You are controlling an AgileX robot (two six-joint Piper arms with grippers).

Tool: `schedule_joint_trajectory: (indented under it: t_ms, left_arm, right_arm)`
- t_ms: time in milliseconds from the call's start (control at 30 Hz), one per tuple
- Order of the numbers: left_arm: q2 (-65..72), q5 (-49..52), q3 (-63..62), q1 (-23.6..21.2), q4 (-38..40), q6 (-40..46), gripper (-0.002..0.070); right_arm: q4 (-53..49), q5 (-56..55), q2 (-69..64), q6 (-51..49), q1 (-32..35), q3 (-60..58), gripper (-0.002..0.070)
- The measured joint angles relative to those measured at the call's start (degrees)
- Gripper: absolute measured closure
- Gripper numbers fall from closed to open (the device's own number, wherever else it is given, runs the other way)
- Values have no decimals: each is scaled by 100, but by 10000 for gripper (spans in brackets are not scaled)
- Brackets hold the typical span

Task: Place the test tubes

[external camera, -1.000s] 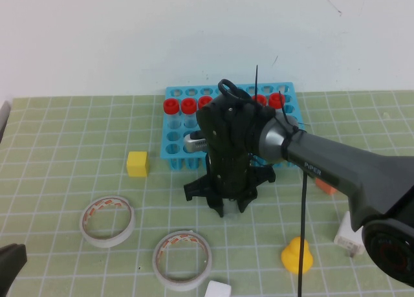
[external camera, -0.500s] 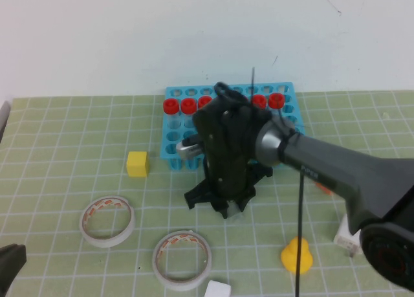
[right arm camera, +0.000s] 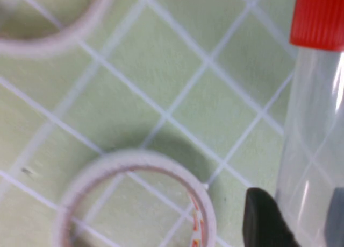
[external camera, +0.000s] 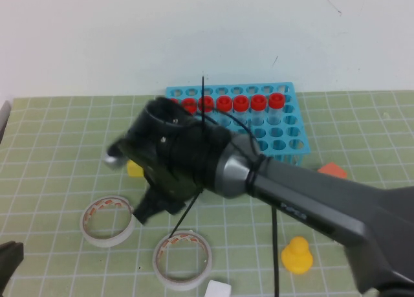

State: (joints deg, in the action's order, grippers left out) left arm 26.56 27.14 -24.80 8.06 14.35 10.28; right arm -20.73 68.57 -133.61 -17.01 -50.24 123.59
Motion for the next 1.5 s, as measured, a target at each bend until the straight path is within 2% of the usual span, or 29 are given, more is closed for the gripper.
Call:
schedule_joint_trajectory:
  t_ms: [233,533,900,1300,1500]
  left_arm:
    - [-585,-53,65,0,-389,24,676]
    - [-1615,-413,502,0,-377,24,676]
    - [-1666,-423,514,0,-367,24,676]
    - [-1666,-504,521,0,-367,24,676]
    - [-1666,-549,521,0,-367,-25,676]
  right_arm:
    - [-288,-370,880,-303,-307,0,444]
    - [-1676,-333,1792,-993,-842,-76,444]
    - [-3364,-243,2433,-1399,-1886,-829,444]
    - [-3131,-1297,3779,-1256,-2059,-2359,444]
    - [-3117,-1511,4791,-1980,-2059,-3618,444]
